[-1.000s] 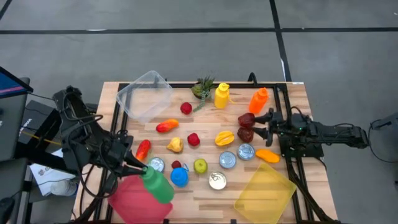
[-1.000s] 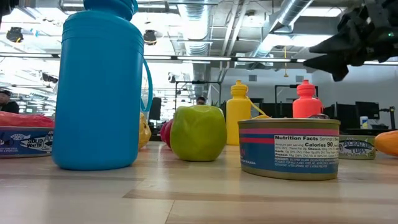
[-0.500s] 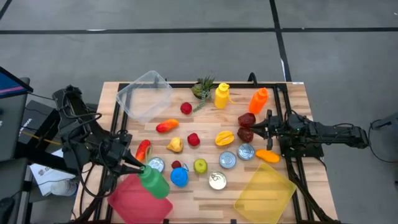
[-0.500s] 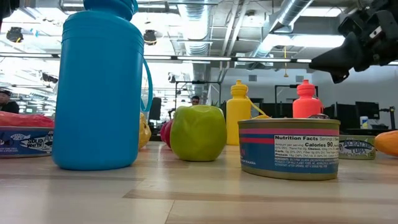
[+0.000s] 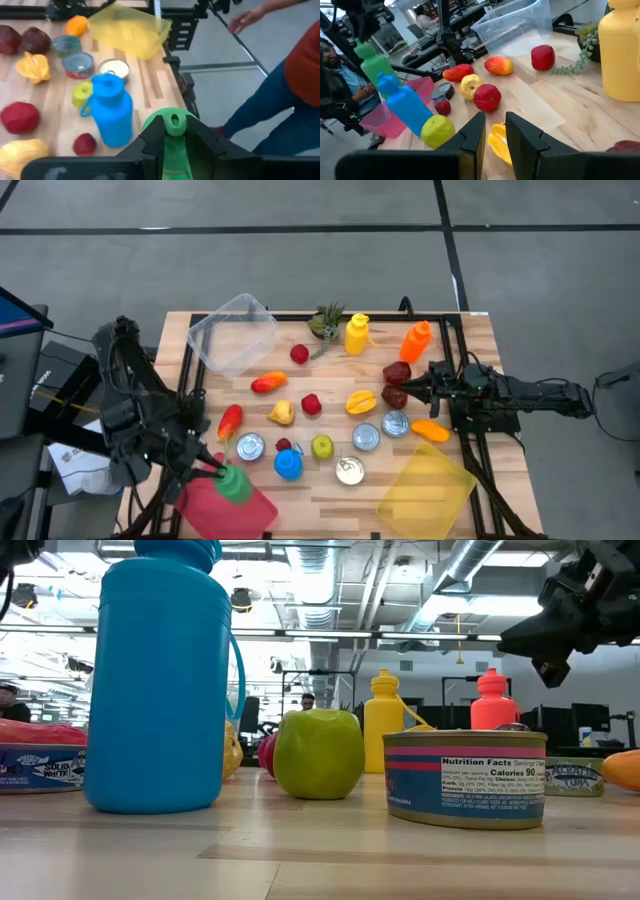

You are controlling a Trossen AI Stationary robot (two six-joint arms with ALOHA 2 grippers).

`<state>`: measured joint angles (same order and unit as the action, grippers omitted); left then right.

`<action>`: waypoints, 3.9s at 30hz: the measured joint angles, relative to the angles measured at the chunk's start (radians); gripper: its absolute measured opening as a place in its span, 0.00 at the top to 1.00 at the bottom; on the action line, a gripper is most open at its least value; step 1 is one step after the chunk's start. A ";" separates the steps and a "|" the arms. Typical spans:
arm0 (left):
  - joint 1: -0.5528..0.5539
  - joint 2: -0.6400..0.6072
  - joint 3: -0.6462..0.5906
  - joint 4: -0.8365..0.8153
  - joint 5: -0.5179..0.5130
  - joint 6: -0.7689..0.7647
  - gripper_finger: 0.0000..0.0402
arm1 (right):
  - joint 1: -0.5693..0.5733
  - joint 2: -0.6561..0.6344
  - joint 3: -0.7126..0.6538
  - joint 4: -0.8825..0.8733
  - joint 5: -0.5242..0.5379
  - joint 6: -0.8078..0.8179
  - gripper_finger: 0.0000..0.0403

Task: Pick & Place Food Item
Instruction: Put the green water bottle into the red bin, then put the blue water bottle into the red bin

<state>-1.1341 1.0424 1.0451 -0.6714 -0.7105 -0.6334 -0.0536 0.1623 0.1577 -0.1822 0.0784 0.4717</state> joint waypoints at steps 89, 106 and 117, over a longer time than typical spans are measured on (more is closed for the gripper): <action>0.475 -0.016 0.188 0.254 0.127 0.367 0.44 | 0.000 0.000 0.001 0.000 0.000 0.000 0.83; 0.741 0.524 0.571 -0.291 0.771 0.363 0.44 | 0.000 0.000 0.001 0.000 0.000 0.000 0.83; 0.688 0.550 0.533 -0.286 0.665 0.412 0.44 | 0.000 0.000 0.001 0.000 0.000 0.000 0.83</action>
<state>-0.4465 1.5929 1.5783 -0.9576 -0.0453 -0.2211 -0.0536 0.1623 0.1585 -0.1825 0.0784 0.4713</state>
